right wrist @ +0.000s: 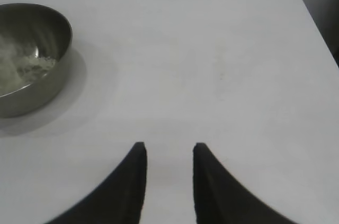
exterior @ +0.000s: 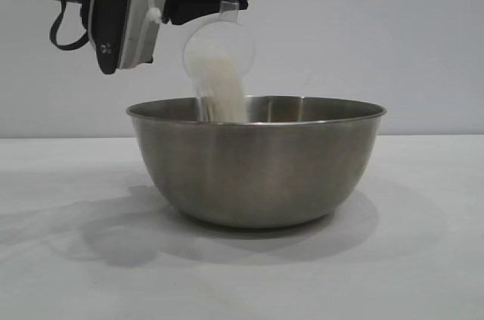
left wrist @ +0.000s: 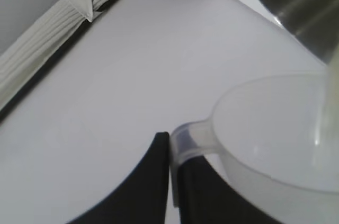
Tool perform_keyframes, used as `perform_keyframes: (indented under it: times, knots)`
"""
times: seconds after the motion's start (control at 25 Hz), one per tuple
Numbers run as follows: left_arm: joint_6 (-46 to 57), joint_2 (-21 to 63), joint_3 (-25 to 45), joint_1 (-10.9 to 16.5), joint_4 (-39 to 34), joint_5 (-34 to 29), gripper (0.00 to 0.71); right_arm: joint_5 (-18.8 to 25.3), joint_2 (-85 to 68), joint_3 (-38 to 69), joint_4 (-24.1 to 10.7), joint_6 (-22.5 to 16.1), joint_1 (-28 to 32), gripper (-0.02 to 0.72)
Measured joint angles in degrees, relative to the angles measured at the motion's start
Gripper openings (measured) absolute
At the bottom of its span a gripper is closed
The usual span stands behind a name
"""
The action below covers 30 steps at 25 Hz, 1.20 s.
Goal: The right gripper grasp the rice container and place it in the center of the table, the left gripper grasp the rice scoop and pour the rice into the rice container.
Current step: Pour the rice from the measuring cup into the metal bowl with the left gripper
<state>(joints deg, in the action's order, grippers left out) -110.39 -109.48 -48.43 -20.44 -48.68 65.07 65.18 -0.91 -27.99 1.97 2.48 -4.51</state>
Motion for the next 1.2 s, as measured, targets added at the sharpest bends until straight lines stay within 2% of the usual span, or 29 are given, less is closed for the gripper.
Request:
perform_keyframes:
  times: [0.36,1.2]
  knots:
    - [-10.0,0.0,0.0,-1.7,-2.5,0.0,0.0,0.0,0.0,0.0,0.0,0.0,0.0,0.219]
    - [-10.5,0.0,-2.5,-2.2,-4.9,0.1,0.0,0.0,0.0,0.0,0.0,0.0,0.0,0.219]
